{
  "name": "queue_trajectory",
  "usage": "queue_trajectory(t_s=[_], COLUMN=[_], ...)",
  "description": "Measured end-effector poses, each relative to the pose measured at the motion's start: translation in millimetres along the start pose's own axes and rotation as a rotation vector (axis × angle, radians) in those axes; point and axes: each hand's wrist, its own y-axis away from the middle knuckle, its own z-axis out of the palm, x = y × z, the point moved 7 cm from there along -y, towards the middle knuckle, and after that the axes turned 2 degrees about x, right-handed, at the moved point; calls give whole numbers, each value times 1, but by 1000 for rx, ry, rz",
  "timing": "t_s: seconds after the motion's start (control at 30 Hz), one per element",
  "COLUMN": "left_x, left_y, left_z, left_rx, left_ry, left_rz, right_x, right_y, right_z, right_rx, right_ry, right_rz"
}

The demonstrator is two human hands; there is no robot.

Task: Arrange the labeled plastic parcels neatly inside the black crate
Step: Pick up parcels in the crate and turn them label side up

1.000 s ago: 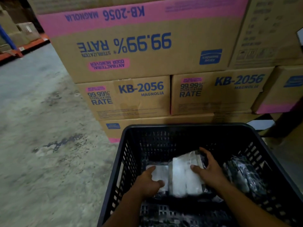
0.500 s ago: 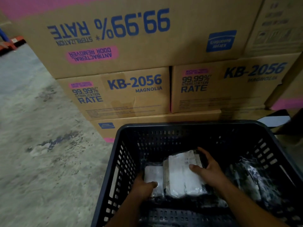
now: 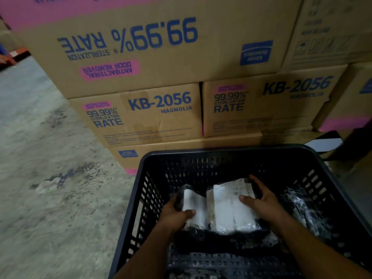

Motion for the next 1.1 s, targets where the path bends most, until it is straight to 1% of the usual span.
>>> queue_trajectory(t_s=[0.17,0.3,0.43,0.53,0.67,0.73,0.83,1.0,1.1], left_x=[39,71,107,127,138,135,126,118,119], left_y=[20,46,78,97,106,104,96,84,82], left_z=[-7,-26,-53,-80,-111,-123,-134,-138,-132], left_rx=[-1,39,142,255,363,379,377,348,332], left_ry=[-147,-233,-363,-375,-324,-269,-211,-83,-37], left_rz=[168,315,470,536,535,513,495,436,431], right_x=[-12,-17,-16,-14,-9,-2,16,35,28], right_y=[14,23,29,31,27,22,16,10,15], right_z=[-16,-25,-3,29,72,94,113,116,115], right_rx=[24,67,27,-20,-51,-94,-114,-163,-166], right_ry=[32,9,57,96,115,164,221,495,618], right_rz=[-40,-47,-19,-17,-50,-49,-20,57,27])
